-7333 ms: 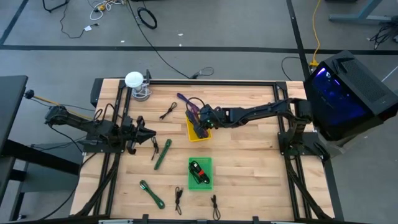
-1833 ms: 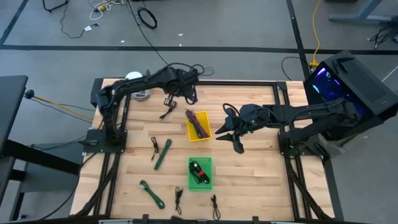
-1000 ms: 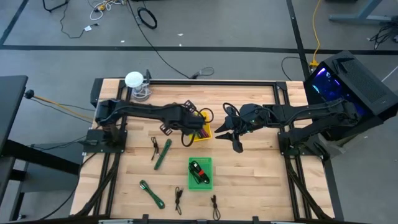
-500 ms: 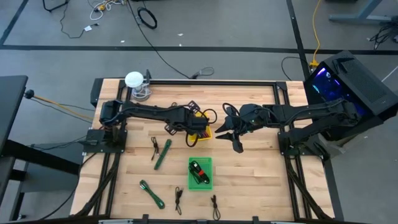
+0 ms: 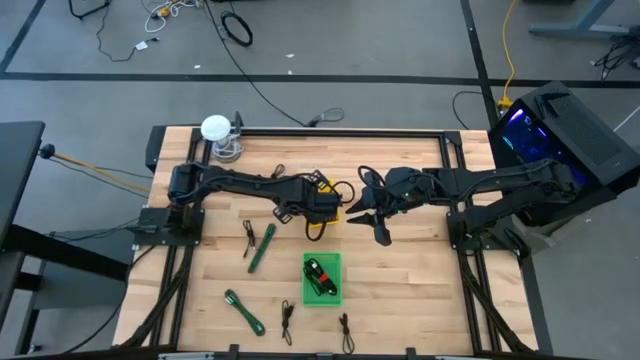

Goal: Pick & Place USB Port
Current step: Put the black and blue charger cable into the yellow bin, then put the black charger cable into the green bin

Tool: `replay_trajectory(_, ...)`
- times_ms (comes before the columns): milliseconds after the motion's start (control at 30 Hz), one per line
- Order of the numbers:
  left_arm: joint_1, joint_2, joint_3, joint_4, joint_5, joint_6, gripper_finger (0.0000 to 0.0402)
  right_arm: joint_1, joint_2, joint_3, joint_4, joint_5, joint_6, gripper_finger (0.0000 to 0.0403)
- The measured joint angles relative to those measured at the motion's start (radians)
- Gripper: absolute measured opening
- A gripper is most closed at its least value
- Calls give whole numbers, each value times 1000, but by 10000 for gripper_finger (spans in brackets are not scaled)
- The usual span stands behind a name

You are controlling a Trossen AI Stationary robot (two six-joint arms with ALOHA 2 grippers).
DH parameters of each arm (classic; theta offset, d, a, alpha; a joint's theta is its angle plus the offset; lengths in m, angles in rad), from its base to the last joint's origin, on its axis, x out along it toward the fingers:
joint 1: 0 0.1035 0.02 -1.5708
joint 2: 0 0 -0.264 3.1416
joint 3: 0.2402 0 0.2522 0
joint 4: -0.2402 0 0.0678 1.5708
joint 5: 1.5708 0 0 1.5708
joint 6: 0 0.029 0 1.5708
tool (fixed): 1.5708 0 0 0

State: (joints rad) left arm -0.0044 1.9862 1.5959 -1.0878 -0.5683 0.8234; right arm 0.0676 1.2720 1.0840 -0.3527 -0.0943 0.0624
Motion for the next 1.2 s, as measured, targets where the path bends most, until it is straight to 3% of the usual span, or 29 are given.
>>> replay_trajectory(267, 0, 8, 0, 24, 61, -9, 33, 0, 0, 0, -8, 0, 0, 111)
replay_trajectory(500, 0, 8, 0, 23, 52, -68, 71, 0, 0, 0, -9, 0, -3, 111)
replay_trajectory(767, 1, 1, 4, -22, -109, -126, 124, 0, 0, 0, -9, 0, -2, 111)
replay_trajectory(867, 2, -7, 38, -137, -111, -193, 132, 0, 0, 0, -9, 0, -2, 111)
replay_trajectory(967, 2, -31, 73, -239, -39, -317, 133, 0, 0, 0, -11, 0, -2, 111)
replay_trajectory(1100, 14, -90, 80, -316, 139, -495, 128, 0, 0, 0, -13, 0, -2, 111)
replay_trajectory(1200, 32, -145, 65, -326, 180, -597, 125, 0, 0, 0, -13, 0, -3, 111)
